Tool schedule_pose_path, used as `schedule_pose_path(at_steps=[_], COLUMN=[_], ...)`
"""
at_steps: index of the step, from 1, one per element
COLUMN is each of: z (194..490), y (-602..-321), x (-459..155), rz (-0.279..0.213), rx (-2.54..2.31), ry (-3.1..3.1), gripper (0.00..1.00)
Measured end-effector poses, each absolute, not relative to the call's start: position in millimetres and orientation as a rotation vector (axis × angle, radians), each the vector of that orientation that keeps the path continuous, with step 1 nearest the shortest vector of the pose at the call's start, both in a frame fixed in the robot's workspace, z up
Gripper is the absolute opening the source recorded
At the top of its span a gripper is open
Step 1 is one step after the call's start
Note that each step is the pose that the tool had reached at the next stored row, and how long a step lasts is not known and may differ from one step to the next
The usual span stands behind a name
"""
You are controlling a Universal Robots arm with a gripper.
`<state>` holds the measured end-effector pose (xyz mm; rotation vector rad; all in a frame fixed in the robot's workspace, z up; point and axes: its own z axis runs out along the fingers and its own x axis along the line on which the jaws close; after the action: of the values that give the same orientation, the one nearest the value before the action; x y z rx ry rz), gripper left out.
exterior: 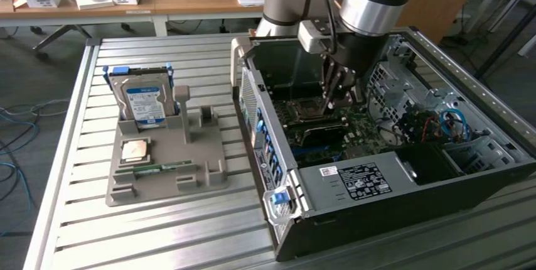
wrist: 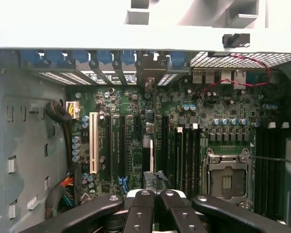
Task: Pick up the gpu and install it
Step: 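Press down on the gpu until it lock into place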
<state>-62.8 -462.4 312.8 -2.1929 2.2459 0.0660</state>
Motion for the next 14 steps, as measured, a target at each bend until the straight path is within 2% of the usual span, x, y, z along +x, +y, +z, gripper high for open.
schedule_pose_path(at_steps=[14], z=[307.6], y=[-461.8], x=[-70.1], rz=[0.066], rx=[-2.193], ry=[2.246], gripper=[0.11])
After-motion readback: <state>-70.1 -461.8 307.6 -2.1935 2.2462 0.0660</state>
